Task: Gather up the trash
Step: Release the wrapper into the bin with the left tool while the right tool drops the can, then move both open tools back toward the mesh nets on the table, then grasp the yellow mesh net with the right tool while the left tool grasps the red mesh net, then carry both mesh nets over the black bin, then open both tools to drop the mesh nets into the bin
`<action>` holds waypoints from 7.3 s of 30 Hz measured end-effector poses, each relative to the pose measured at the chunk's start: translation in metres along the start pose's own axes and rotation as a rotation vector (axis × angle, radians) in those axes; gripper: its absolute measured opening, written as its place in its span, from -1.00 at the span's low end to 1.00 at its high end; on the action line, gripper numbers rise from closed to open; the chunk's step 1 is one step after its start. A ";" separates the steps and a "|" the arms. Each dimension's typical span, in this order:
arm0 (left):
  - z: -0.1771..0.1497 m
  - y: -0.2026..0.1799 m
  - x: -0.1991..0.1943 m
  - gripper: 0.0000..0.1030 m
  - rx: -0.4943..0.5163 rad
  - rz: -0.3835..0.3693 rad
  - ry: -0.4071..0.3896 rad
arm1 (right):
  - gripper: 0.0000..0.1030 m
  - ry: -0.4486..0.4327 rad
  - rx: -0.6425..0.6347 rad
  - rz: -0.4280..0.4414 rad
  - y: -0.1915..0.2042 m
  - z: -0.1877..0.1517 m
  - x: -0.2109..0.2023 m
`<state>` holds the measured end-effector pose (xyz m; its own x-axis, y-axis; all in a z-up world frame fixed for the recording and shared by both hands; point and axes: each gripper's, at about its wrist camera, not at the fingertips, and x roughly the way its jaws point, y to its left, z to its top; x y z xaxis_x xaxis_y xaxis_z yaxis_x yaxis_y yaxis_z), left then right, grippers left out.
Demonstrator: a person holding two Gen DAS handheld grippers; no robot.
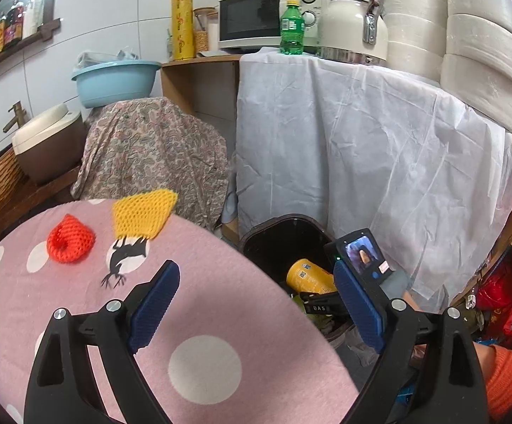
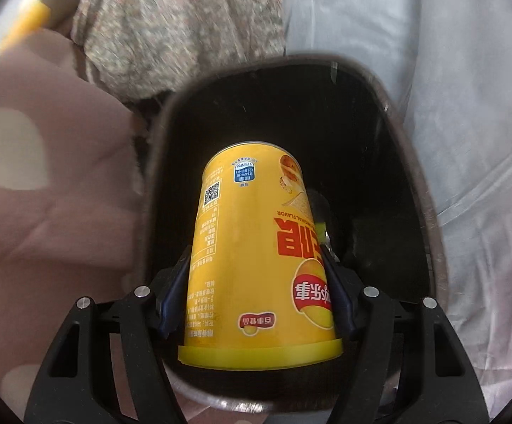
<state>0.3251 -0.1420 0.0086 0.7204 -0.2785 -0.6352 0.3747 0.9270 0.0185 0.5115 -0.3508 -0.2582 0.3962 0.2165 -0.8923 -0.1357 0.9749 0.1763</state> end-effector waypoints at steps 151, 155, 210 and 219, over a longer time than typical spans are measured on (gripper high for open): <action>-0.043 0.027 -0.039 -0.61 -0.107 -0.090 -0.109 | -0.72 -0.580 -0.107 0.109 0.084 -0.131 -0.270; -0.031 -0.004 -0.026 -0.61 -0.101 -0.147 -0.091 | -0.72 -0.556 -0.073 -0.007 0.055 -0.133 -0.256; 0.020 -0.105 0.181 0.08 -0.039 -0.078 0.297 | 0.64 -0.469 0.124 -0.098 -0.023 -0.153 -0.155; 0.022 -0.111 0.151 0.42 0.006 -0.050 0.196 | 0.64 -0.525 0.113 -0.111 -0.008 -0.181 -0.180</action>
<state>0.4050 -0.2928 -0.0717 0.5737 -0.2689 -0.7737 0.4110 0.9116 -0.0121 0.2769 -0.4072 -0.1745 0.8067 0.0800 -0.5855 0.0198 0.9866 0.1621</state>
